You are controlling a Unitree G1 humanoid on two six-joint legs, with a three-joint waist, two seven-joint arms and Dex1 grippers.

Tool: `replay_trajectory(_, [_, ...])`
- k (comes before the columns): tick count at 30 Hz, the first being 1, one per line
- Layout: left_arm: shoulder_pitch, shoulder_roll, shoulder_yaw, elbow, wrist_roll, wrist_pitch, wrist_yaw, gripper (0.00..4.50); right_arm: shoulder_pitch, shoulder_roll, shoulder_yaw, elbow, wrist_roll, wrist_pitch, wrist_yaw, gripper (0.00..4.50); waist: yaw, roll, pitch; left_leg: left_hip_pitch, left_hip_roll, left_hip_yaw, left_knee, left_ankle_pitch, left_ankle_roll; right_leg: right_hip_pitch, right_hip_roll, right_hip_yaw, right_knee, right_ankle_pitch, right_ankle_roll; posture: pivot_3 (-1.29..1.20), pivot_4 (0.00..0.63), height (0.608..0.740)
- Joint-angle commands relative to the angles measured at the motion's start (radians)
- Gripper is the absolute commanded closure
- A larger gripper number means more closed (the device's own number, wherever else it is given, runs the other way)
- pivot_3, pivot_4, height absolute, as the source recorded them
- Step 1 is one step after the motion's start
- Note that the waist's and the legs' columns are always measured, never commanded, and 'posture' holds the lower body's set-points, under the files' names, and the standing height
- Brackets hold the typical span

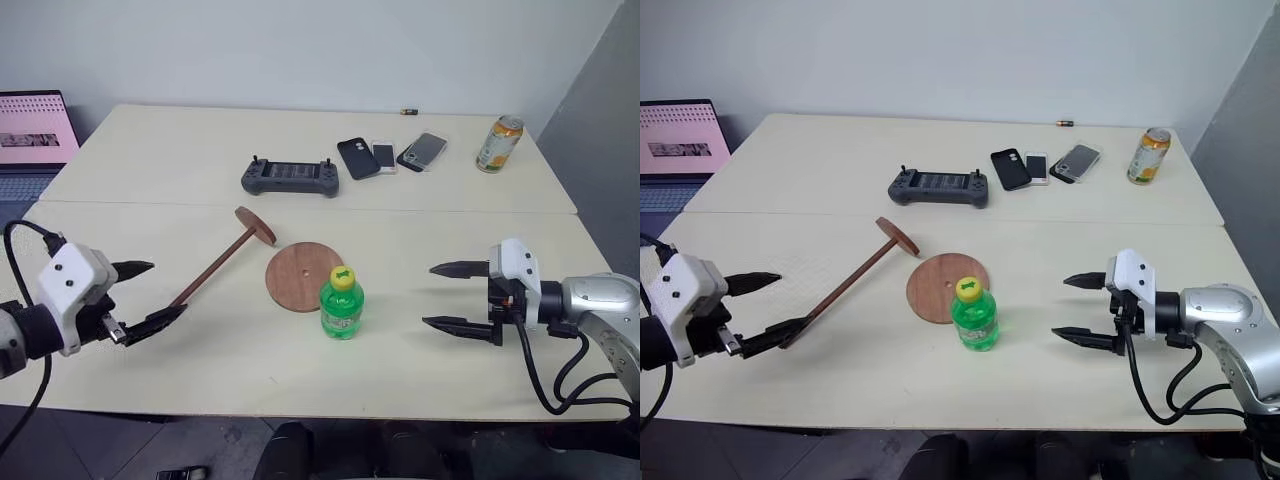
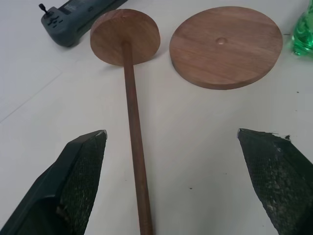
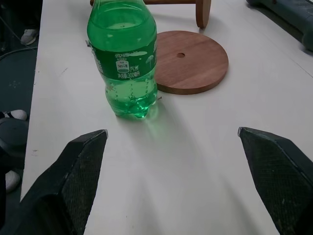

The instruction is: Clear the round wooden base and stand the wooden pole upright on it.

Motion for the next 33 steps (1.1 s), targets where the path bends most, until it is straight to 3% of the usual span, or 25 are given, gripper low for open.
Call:
replay_trajectory(1, [-0.016, 0.024, 0.0, 0.0, -0.006, -0.022, -0.019, 0.04, 0.007, 0.004, -0.028, -0.039, 0.016, -0.011, -0.006, 0.0, 0.0, 0.0, 0.0, 0.0, 0.0, 0.0, 0.0, 0.0, 0.0, 0.0, 0.0, 0.0, 0.0, 0.0, 0.0, 0.0, 0.15, 0.74])
replay_trajectory(15, [-0.112, 0.013, -0.077, -0.015, -0.071, -0.016, -0.051, 0.04, 0.053, 0.047, -0.054, -0.059, 0.048, -0.012, -0.029, 0.0, 0.0, 0.0, 0.0, 0.0, 0.0, 0.001, 0.0, 0.0, 0.0, 0.0, 0.0, 0.001, 0.0, 0.0, 0.0, 0.0, 0.15, 0.74])
replay_trajectory(18, [-0.13, 0.01, -0.131, -0.048, -0.103, 0.002, -0.064, 0.04, 0.057, 0.098, -0.049, -0.072, 0.075, -0.006, -0.071, 0.0, -0.001, 0.0, 0.0, 0.0, 0.0, 0.002, 0.0, 0.0, 0.0, -0.001, 0.0, 0.002, 0.001, 0.0, 0.0, 0.0, 0.15, 0.74])
replay_trajectory(33, [-0.21, 0.018, -0.38, -0.13, -0.111, -0.005, -0.104, 0.04, 0.076, 0.296, 0.192, 0.021, -0.138, -0.169, -0.152, 0.0, -0.007, 0.0, 0.0, 0.001, 0.0, 0.008, 0.0, 0.0, 0.0, -0.004, 0.001, 0.009, 0.004, 0.0, 0.0, 0.0, 0.15, 0.74])
